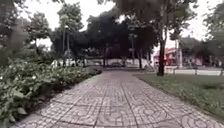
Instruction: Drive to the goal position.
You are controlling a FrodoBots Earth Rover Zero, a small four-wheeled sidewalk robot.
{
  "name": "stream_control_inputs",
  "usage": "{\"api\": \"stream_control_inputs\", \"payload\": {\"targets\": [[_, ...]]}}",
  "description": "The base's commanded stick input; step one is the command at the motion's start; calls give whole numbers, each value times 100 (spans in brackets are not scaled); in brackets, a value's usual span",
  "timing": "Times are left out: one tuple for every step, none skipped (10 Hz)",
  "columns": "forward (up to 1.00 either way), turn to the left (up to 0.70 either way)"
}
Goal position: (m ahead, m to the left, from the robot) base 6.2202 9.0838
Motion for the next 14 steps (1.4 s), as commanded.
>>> {"api": "stream_control_inputs", "payload": {"targets": [[100,0],[100,0],[100,0],[100,0],[100,0],[100,0],[100,0],[100,0],[100,0],[100,0],[100,0],[100,0],[100,0],[100,0]]}}
